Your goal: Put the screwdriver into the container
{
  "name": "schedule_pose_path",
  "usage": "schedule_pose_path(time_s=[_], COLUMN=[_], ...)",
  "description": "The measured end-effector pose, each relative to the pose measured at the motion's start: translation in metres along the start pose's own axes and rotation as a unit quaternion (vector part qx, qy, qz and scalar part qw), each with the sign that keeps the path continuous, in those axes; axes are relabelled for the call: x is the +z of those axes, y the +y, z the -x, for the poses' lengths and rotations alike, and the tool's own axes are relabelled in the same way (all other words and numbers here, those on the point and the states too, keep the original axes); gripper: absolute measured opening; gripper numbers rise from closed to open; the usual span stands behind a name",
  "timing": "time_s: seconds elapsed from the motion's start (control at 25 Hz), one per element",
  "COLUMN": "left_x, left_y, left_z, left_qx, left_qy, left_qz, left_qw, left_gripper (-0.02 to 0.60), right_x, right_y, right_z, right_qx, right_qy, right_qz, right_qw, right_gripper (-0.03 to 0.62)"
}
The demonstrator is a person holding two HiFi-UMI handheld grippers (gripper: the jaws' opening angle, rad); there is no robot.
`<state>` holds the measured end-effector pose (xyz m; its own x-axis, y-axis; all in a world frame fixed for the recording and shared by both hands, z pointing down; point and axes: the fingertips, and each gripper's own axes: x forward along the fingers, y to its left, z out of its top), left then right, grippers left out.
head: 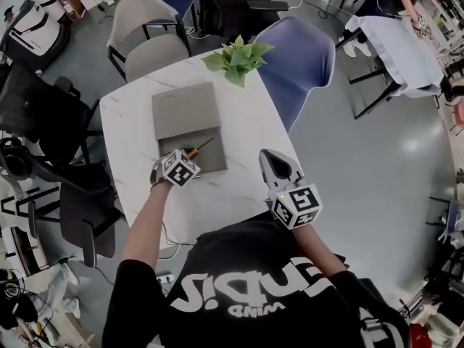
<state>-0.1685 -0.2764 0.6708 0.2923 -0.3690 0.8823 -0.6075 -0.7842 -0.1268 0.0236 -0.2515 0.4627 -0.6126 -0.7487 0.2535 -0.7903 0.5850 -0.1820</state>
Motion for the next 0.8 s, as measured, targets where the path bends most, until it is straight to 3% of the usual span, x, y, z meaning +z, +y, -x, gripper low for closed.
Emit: schedule_pose_path(time_s=[0.28,0.8], left_x=[-0.001,-0.002], left_y=[0.003,0.000], left_z=[-0.007,-0.008], left_qx=[-0.003,0.014], left_qy=[0.002,0.020], left_qz=[0.027,0.022], left_qw=[0.9996,0.9995], left_gripper=[0.078,0.093], right_x=[-0.003,-0.004], right_y=[-0.005,-0.008], right_z=[0.009,0.014], right_qx=[-0.009,-0.005], right_qy=[0.002,0.005], right_qz=[0.000,0.000], right_qw=[1.000,1.000], right_gripper=[0.009,0.011])
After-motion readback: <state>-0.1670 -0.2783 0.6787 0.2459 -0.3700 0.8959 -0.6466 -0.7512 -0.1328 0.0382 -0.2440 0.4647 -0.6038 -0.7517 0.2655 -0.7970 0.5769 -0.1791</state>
